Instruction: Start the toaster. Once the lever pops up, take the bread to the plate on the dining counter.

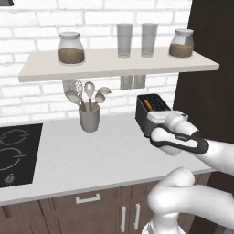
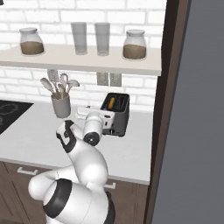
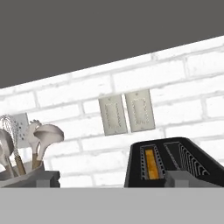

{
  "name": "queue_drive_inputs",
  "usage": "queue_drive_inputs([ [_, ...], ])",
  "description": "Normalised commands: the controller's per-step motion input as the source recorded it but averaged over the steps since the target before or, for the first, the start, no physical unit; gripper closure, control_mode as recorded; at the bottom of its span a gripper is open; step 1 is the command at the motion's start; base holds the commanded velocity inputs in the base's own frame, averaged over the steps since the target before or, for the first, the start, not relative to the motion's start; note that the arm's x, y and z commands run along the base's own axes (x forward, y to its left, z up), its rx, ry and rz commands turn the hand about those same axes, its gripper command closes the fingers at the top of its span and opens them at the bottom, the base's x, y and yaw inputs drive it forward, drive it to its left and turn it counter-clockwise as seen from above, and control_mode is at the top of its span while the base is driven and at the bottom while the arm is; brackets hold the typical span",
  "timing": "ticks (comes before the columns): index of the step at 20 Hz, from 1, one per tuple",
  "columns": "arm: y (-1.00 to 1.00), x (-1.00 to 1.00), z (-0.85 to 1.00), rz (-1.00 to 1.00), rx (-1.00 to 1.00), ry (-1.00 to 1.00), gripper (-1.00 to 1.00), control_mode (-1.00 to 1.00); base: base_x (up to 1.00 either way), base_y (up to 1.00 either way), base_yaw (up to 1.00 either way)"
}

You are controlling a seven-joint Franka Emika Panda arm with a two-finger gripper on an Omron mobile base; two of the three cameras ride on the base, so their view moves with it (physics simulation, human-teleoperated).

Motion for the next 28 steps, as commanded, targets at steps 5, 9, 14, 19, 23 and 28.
queue_drive_inputs([
  [5, -0.04, 0.0, 0.16, 0.0, 0.02, -0.02, -1.0, -1.0, 0.0, 0.0, 0.0],
  [9, 0.0, 0.0, 0.0, 0.0, 0.0, 0.0, -1.0, -1.0, 0.0, 0.0, 0.0],
  [14, 0.0, 0.0, 0.0, 0.0, 0.0, 0.0, -1.0, -1.0, 0.0, 0.0, 0.0],
  [19, 0.0, 0.0, 0.0, 0.0, 0.0, 0.0, -1.0, -1.0, 0.0, 0.0, 0.0],
  [23, 0.0, 0.0, 0.0, 0.0, 0.0, 0.0, -1.0, -1.0, 0.0, 0.0, 0.0],
  [28, 0.0, 0.0, 0.0, 0.0, 0.0, 0.0, -1.0, -1.0, 0.0, 0.0, 0.0],
])
